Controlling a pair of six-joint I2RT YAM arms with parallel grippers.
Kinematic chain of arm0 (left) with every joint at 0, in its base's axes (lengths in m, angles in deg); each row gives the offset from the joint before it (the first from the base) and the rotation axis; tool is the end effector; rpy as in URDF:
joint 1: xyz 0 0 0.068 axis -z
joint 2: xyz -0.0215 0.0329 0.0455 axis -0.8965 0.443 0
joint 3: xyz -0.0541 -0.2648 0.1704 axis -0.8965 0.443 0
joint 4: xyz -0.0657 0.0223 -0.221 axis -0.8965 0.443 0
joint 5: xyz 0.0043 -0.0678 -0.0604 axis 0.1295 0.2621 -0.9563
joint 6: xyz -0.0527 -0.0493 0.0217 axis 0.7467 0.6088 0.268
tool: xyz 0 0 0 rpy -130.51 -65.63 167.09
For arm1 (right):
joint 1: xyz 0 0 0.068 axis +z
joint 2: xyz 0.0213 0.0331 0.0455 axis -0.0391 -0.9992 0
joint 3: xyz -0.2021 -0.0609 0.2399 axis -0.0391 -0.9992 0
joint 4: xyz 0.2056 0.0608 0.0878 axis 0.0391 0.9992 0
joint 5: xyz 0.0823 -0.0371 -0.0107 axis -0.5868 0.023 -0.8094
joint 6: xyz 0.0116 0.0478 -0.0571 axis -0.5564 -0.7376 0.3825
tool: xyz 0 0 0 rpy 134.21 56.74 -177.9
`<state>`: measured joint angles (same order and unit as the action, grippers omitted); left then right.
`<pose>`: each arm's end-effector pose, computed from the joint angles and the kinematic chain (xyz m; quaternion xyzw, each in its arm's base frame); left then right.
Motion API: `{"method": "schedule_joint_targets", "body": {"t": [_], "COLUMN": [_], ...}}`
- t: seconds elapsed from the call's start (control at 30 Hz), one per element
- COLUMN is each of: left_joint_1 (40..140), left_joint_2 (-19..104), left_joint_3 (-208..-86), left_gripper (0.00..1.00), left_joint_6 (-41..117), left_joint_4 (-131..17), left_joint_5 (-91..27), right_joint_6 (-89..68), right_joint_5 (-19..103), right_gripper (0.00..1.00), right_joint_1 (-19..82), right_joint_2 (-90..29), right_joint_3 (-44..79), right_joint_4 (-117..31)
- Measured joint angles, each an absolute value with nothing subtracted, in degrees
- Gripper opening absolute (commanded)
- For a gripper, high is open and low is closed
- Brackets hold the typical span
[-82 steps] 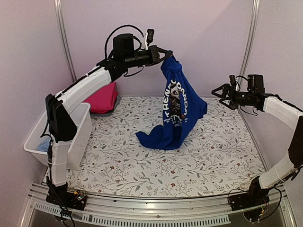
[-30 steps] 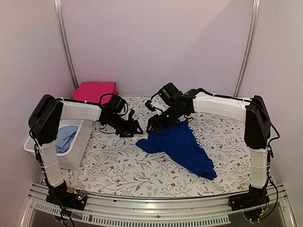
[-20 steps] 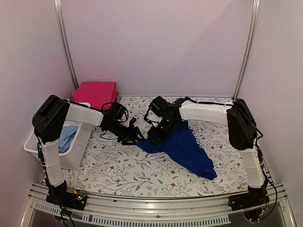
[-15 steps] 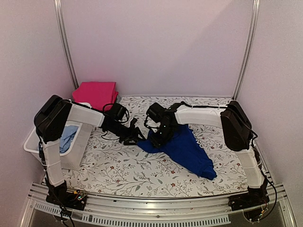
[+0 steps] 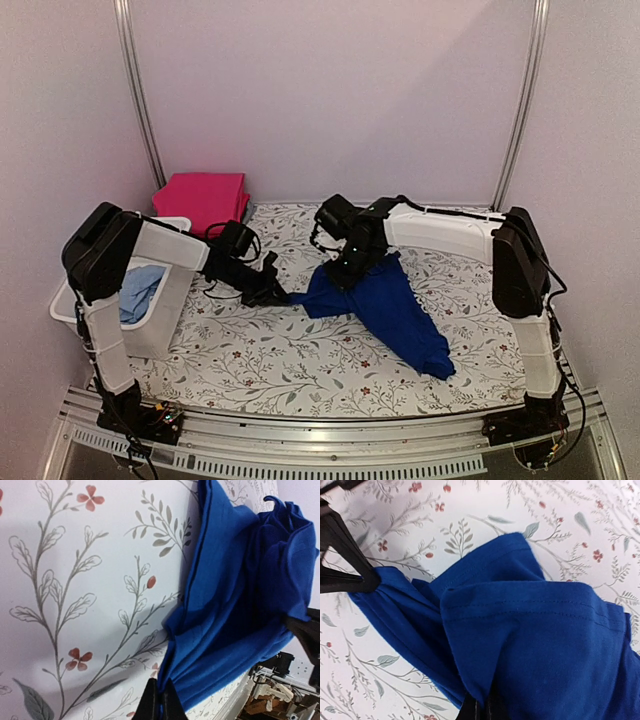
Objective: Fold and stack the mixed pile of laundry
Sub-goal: Flatten out the crumpled T-shirt at the center of the board.
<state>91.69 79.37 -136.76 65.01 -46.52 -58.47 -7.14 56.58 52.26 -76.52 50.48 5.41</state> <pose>0.3231 -0.2130 0.1669 -0.0090 0.9229 -0.3814 0.0524 0.3147 0.3630 0.2267 -0.3753 0.9040 0.0329 0.2023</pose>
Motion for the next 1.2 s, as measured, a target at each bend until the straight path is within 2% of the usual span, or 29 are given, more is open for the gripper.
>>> {"method": "schedule_joint_targets", "body": {"t": [0.17,0.43,0.53,0.87,1.2], "left_joint_1": [91.2,90.9,89.5,89.1,88.6], "left_joint_2": [75.9,68.7,68.4,63.9,49.1], "left_joint_3": [-136.2,-135.0,-132.0,-128.0,-123.6], "left_gripper": [0.00,0.00,0.00,0.00,0.00], "left_joint_6": [65.0,64.0,63.5,63.0,62.7], "left_joint_4": [-47.3,-46.6,-42.6,-35.1,-28.3], "left_joint_5": [-58.3,-55.4,-52.4,-46.6,-37.9], "right_joint_6": [-8.2,-12.0,-13.5,-16.3,-18.1], "right_joint_5": [51.6,40.2,38.6,37.0,42.9], "right_gripper": [0.01,0.05,0.00,0.00,0.00], "right_joint_1": [49.0,40.0,33.5,24.9,5.5], "right_joint_2": [-67.9,-56.5,-50.7,-41.6,-36.9], "right_joint_3": [49.4,40.1,36.5,27.3,25.8], "right_joint_4": [4.1,1.9,1.2,-0.5,-1.7]}}
